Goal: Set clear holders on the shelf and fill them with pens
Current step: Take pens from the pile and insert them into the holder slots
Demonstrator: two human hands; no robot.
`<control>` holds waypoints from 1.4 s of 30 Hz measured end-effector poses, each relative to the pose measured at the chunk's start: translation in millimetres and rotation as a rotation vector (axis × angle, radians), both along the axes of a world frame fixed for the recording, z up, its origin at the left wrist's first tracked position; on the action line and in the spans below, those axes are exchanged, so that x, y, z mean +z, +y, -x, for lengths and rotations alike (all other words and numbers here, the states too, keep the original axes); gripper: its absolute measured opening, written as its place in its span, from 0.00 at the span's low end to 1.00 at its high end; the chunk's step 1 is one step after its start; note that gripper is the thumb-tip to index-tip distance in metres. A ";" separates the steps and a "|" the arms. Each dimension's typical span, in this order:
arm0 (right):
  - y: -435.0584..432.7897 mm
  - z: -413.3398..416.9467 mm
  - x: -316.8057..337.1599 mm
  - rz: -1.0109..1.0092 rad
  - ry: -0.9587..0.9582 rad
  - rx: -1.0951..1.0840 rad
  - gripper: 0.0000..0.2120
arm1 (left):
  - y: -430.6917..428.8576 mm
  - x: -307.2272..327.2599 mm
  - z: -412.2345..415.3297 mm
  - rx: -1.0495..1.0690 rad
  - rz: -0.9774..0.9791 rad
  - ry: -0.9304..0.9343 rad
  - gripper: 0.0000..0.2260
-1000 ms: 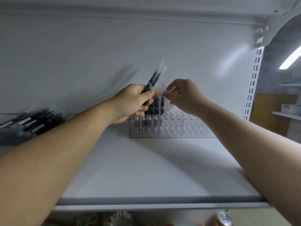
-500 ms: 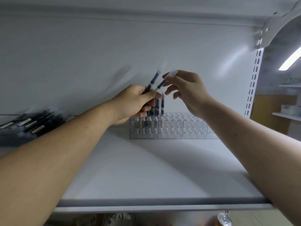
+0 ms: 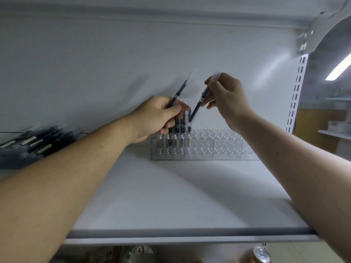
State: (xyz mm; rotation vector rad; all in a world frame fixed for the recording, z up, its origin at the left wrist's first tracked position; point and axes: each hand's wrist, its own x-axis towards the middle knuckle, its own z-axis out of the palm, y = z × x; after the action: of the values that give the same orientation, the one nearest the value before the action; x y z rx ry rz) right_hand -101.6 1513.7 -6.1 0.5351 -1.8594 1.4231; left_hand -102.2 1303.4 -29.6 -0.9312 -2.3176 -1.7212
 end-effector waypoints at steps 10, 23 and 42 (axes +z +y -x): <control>-0.2 5.5 -7.3 -0.245 -0.021 -0.186 0.11 | 0.0 0.5 1.6 -0.010 0.029 0.052 0.09; -8.7 -1.7 -13.8 -0.477 -0.012 -0.200 0.15 | -0.2 3.6 -0.5 0.034 0.051 0.191 0.09; -3.6 -4.9 -3.5 -0.264 0.068 -0.058 0.10 | 2.0 6.3 -3.4 0.205 0.148 0.513 0.07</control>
State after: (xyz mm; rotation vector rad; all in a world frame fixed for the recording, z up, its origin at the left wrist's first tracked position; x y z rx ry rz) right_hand -96.7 1510.2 -9.6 0.6444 -2.0033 1.1139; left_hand -98.8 1305.4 -23.4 -0.9765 -2.1199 -1.0865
